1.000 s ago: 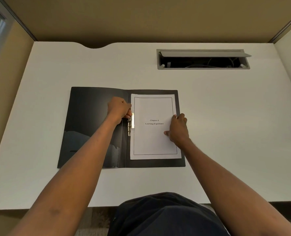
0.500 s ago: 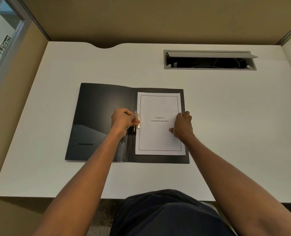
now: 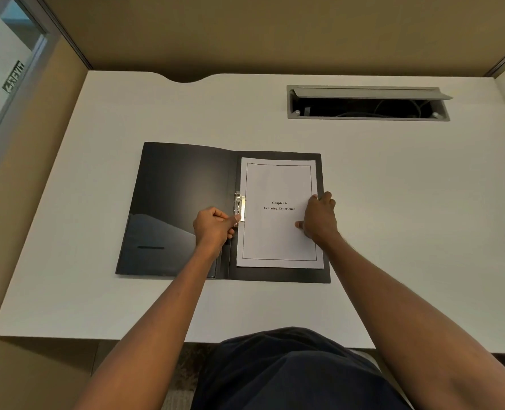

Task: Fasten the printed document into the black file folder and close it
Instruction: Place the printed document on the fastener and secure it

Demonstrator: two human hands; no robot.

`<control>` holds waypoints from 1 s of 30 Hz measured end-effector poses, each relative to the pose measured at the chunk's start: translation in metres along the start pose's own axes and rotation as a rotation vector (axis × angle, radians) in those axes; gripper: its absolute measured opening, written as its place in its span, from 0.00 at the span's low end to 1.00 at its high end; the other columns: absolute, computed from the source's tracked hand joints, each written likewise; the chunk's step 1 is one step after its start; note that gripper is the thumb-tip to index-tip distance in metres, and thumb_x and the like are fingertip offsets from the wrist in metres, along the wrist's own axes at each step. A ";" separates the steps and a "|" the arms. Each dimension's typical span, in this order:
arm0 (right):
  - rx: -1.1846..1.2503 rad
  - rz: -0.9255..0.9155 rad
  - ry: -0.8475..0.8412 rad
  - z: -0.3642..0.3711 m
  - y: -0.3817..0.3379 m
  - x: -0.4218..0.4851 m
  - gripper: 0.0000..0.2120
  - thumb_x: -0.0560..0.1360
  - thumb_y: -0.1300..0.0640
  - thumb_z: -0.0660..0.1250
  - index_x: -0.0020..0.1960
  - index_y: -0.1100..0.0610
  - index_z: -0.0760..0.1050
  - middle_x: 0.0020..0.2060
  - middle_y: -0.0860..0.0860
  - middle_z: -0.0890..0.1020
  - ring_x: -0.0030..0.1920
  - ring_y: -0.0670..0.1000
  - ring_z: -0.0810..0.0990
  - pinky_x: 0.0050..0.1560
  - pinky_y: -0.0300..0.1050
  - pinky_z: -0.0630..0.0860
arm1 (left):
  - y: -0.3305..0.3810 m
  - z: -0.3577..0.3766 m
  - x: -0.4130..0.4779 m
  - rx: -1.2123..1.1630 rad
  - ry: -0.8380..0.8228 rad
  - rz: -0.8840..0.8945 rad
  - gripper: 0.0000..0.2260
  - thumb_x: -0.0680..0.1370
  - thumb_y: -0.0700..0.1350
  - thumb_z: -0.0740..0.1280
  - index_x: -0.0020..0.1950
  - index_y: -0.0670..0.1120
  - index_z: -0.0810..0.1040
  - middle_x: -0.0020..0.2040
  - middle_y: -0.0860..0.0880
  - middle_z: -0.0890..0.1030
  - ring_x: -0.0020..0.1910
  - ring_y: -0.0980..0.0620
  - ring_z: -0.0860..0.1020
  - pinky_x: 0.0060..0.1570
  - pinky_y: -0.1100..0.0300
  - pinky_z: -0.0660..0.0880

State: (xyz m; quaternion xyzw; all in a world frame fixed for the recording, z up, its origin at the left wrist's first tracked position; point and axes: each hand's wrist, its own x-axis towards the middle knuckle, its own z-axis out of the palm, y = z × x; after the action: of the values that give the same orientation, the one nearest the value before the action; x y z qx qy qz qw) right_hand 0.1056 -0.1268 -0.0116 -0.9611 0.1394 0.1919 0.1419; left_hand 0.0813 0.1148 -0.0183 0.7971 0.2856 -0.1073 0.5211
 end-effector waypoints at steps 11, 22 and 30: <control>-0.010 0.000 0.002 0.001 -0.001 0.001 0.40 0.75 0.53 0.76 0.77 0.67 0.60 0.74 0.62 0.62 0.74 0.62 0.64 0.69 0.50 0.73 | -0.007 0.006 -0.002 0.183 0.056 0.056 0.16 0.72 0.51 0.80 0.43 0.40 0.80 0.38 0.44 0.83 0.39 0.43 0.84 0.40 0.53 0.80; 0.014 -0.003 0.009 0.003 0.001 0.002 0.40 0.74 0.53 0.77 0.77 0.67 0.61 0.75 0.62 0.61 0.75 0.62 0.63 0.70 0.50 0.71 | -0.005 0.009 -0.004 0.255 0.067 0.109 0.15 0.73 0.49 0.79 0.42 0.39 0.79 0.38 0.44 0.82 0.39 0.42 0.83 0.37 0.58 0.77; 0.027 -0.007 0.015 0.001 0.001 -0.001 0.40 0.74 0.53 0.77 0.77 0.67 0.61 0.74 0.62 0.62 0.74 0.61 0.63 0.70 0.50 0.71 | -0.005 0.008 -0.007 0.220 0.046 0.117 0.14 0.75 0.46 0.78 0.44 0.38 0.79 0.40 0.40 0.83 0.41 0.40 0.84 0.43 0.53 0.81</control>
State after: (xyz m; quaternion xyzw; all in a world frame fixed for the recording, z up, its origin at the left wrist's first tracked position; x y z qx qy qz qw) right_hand 0.1044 -0.1275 -0.0125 -0.9609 0.1396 0.1823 0.1546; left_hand 0.0735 0.1066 -0.0223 0.8671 0.2366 -0.0892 0.4292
